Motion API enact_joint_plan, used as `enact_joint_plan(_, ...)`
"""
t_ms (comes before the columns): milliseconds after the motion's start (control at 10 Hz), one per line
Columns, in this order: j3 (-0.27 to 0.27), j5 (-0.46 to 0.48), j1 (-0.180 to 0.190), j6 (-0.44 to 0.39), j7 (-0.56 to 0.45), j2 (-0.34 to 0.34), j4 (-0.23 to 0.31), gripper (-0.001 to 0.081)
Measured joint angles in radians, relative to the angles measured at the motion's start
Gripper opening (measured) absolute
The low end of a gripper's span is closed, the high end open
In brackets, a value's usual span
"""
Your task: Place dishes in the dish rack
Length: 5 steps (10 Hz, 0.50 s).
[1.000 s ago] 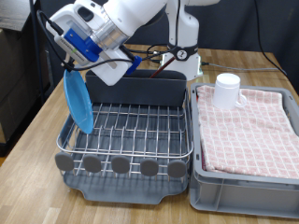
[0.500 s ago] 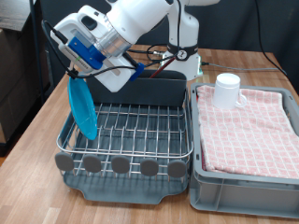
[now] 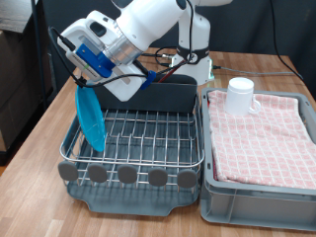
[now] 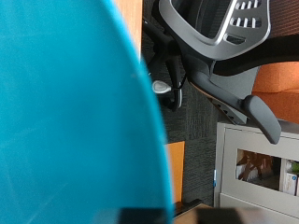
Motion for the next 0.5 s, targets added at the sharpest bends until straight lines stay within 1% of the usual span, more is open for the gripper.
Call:
enact_joint_plan(100, 0.003, 0.001, 0.0, 0.0, 0.004, 0.0, 0.0, 0.0049)
enact_joint_plan(200, 0.005, 0.01, 0.0, 0.003, 0.004, 0.0, 0.0, 0.0267)
enact_joint_plan(300, 0.008, 0.043, 0.0, 0.01, -0.01, 0.0, 0.0, 0.0267)
enact_joint_plan(400, 0.012, 0.107, 0.0, 0.017, -0.049, -0.001, 0.0, 0.0451)
enact_joint_plan(500, 0.017, 0.182, 0.0, 0.021, -0.1, -0.004, 0.001, 0.0451)
